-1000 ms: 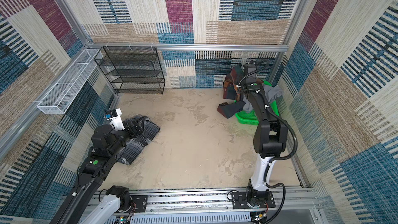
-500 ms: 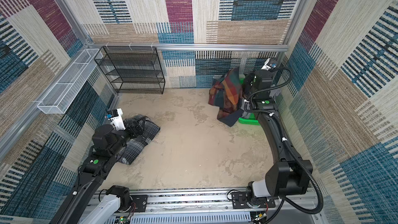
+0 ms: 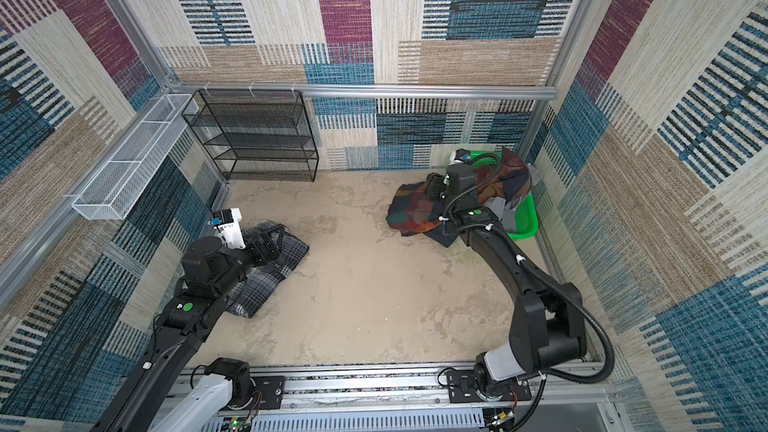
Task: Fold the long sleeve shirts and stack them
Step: 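Lift the plaid shirt out of the basket with the right gripper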
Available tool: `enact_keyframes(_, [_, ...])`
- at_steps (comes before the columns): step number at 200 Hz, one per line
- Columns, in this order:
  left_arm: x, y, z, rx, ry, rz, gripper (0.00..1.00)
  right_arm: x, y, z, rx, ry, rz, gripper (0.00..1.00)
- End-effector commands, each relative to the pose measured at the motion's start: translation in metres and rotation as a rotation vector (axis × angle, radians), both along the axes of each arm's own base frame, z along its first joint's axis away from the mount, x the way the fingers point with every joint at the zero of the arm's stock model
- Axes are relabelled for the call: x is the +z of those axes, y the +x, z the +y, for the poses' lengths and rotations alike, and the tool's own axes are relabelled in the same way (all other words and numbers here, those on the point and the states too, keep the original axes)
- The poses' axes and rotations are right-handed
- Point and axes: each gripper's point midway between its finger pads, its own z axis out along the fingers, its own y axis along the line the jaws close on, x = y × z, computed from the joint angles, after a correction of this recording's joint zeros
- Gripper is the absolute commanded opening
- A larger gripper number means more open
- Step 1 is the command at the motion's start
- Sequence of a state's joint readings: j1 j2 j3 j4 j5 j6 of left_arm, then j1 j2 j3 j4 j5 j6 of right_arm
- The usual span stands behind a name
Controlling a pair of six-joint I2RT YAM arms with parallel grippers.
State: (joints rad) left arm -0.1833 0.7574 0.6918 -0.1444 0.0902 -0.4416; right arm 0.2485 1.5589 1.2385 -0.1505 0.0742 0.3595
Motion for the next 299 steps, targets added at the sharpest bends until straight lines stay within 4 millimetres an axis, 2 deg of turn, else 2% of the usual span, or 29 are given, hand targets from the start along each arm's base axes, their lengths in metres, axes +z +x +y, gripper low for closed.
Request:
enact_keyframes(1, [0.002, -0.001, -0.002, -0.017, 0.006, -0.005, 0.9, -0.047, 0.002, 0.012, 0.068, -0.117, 0.164, 0.74])
enact_keyframes(18, [0.002, -0.001, -0.002, -0.016, 0.005, -0.003, 0.9, -0.065, 0.007, 0.026, 0.095, -0.208, 0.212, 0.8])
enact_keyframes(45, [0.002, 0.0, -0.004, -0.023, 0.004, 0.0, 0.9, -0.103, 0.005, 0.07, 0.213, -0.334, 0.302, 0.87])
enact_keyframes(55, [0.002, 0.001, -0.004, -0.024, 0.004, -0.001, 0.89, -0.119, 0.004, 0.078, 0.232, -0.369, 0.334, 0.89])
enact_keyframes(88, [0.001, 0.001, -0.004, -0.027, 0.003, 0.003, 0.9, -0.178, 0.013, 0.074, 0.223, -0.481, 0.459, 0.9])
enact_keyframes(101, [0.0, 0.001, -0.005, -0.028, 0.002, 0.007, 0.89, -0.195, 0.014, 0.069, 0.208, -0.52, 0.49, 0.88])
enact_keyframes(108, [0.001, 0.002, -0.005, -0.029, 0.002, 0.004, 0.89, -0.192, 0.022, 0.072, 0.211, -0.518, 0.477, 0.87])
enact_keyframes(123, [0.0, 0.003, -0.005, -0.03, 0.001, 0.008, 0.89, -0.199, 0.027, 0.079, 0.235, -0.512, 0.489, 0.77])
enact_keyframes(134, [0.001, 0.003, -0.005, -0.03, 0.003, 0.006, 0.89, -0.2, 0.029, 0.086, 0.265, -0.493, 0.493, 0.52])
enact_keyframes(145, [0.0, 0.003, -0.005, -0.029, 0.003, 0.008, 0.89, -0.197, 0.032, 0.093, 0.283, -0.47, 0.481, 0.34])
enact_keyframes(166, [-0.001, 0.003, -0.004, -0.026, 0.006, 0.01, 0.89, -0.181, 0.034, 0.107, 0.323, -0.403, 0.45, 0.11])
enact_keyframes(180, [-0.002, 0.003, -0.003, -0.023, 0.008, 0.013, 0.89, -0.163, 0.033, 0.119, 0.36, -0.347, 0.418, 0.01])
enact_keyframes(190, [-0.002, 0.003, -0.003, -0.02, 0.011, 0.014, 0.89, -0.144, 0.03, 0.131, 0.398, -0.309, 0.383, 0.0])
enact_keyframes(202, [-0.002, 0.003, -0.003, -0.02, 0.014, 0.014, 0.89, -0.114, 0.025, 0.15, 0.456, -0.249, 0.331, 0.0])
enact_keyframes(214, [0.0, 0.001, -0.001, -0.015, 0.019, 0.006, 0.89, -0.075, 0.016, 0.172, 0.528, -0.179, 0.266, 0.0])
enact_keyframes(234, [0.006, -0.002, 0.004, 0.008, 0.038, -0.017, 0.89, 0.003, -0.006, 0.205, 0.641, -0.058, 0.147, 0.0])
enact_keyframes(238, [0.008, -0.003, 0.006, 0.014, 0.043, -0.026, 0.89, 0.026, -0.012, 0.212, 0.667, -0.033, 0.111, 0.0])
enact_keyframes(247, [0.013, -0.007, 0.009, 0.028, 0.051, -0.042, 0.89, 0.057, -0.023, 0.222, 0.703, -0.005, 0.063, 0.0])
enact_keyframes(250, [0.014, -0.008, 0.01, 0.032, 0.052, -0.045, 0.89, 0.077, -0.028, 0.227, 0.722, 0.009, 0.026, 0.0])
enact_keyframes(263, [0.024, -0.015, 0.014, 0.047, 0.062, -0.084, 0.89, 0.128, -0.048, 0.239, 0.788, 0.05, -0.05, 0.0])
enact_keyframes(264, [0.025, -0.015, 0.015, 0.05, 0.062, -0.087, 0.89, 0.14, -0.053, 0.242, 0.8, 0.061, -0.068, 0.0])
enact_keyframes(266, [0.027, -0.017, 0.015, 0.053, 0.06, -0.092, 0.89, 0.14, -0.053, 0.242, 0.8, 0.061, -0.068, 0.0])
enact_keyframes(276, [0.031, -0.022, 0.017, 0.058, 0.058, -0.093, 0.89, 0.186, -0.074, 0.251, 0.863, 0.109, -0.138, 0.0])
enact_keyframes(278, [0.035, -0.023, 0.017, 0.055, 0.058, -0.101, 0.89, 0.187, -0.075, 0.252, 0.872, 0.114, -0.137, 0.0])
enact_keyframes(283, [0.038, -0.026, 0.017, 0.052, 0.057, -0.101, 0.89, 0.21, -0.086, 0.255, 0.905, 0.142, -0.176, 0.0])
enact_keyframes(284, [0.038, -0.026, 0.017, 0.051, 0.056, -0.1, 0.89, 0.219, -0.09, 0.255, 0.915, 0.15, -0.193, 0.0])
enact_keyframes(292, [0.042, -0.03, 0.016, 0.045, 0.051, -0.097, 0.89, 0.251, -0.107, 0.256, 0.958, 0.193, -0.248, 0.0])
enact_keyframes(296, [0.044, -0.032, 0.015, 0.039, 0.051, -0.094, 0.89, 0.258, -0.111, 0.257, 0.971, 0.21, -0.258, 0.0])
enact_keyframes(299, [0.046, -0.033, 0.015, 0.034, 0.049, -0.097, 0.88, 0.276, -0.119, 0.255, 0.988, 0.231, -0.297, 0.0])
